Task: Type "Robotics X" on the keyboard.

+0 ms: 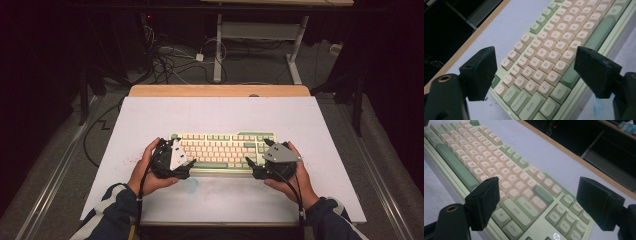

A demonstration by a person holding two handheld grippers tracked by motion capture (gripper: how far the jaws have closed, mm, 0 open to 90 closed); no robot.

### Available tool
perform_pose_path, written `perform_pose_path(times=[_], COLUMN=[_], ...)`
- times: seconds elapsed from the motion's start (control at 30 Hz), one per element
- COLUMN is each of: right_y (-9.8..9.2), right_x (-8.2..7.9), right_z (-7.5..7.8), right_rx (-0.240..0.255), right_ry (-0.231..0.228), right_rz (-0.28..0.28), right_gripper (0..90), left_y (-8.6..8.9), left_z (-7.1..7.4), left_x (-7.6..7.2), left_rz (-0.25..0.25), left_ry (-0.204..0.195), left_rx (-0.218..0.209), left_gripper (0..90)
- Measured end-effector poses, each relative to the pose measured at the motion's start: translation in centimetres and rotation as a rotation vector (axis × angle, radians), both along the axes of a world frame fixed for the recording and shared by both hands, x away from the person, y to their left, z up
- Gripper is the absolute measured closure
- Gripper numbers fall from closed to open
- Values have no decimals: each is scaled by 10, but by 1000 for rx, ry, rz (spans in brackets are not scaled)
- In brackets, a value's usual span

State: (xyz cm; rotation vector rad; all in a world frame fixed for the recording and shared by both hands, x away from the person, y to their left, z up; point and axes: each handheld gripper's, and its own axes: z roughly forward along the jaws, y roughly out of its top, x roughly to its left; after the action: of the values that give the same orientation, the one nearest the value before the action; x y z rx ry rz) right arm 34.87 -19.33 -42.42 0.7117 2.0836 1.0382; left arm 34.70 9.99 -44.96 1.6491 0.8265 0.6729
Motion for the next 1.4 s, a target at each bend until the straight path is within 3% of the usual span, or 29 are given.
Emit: perform_pose_path(times=[0.33,0.83,1.4], right_y=[-5,-12,-33], right_x=[-10,-26,-36], right_z=[5,3,2], right_rx=[-19,-63,-53], right_ry=[-15,-31,-42], right_rz=[-4,-18,-62], right_gripper=[197,198,198], left_y=[7,21,34], left_z=[0,-4,-10], left_x=[-9,-23,-31], left_rz=[11,26,49], left_ry=[-21,-18,-10], left_rx=[8,-3,5], left_gripper=[174,162,162])
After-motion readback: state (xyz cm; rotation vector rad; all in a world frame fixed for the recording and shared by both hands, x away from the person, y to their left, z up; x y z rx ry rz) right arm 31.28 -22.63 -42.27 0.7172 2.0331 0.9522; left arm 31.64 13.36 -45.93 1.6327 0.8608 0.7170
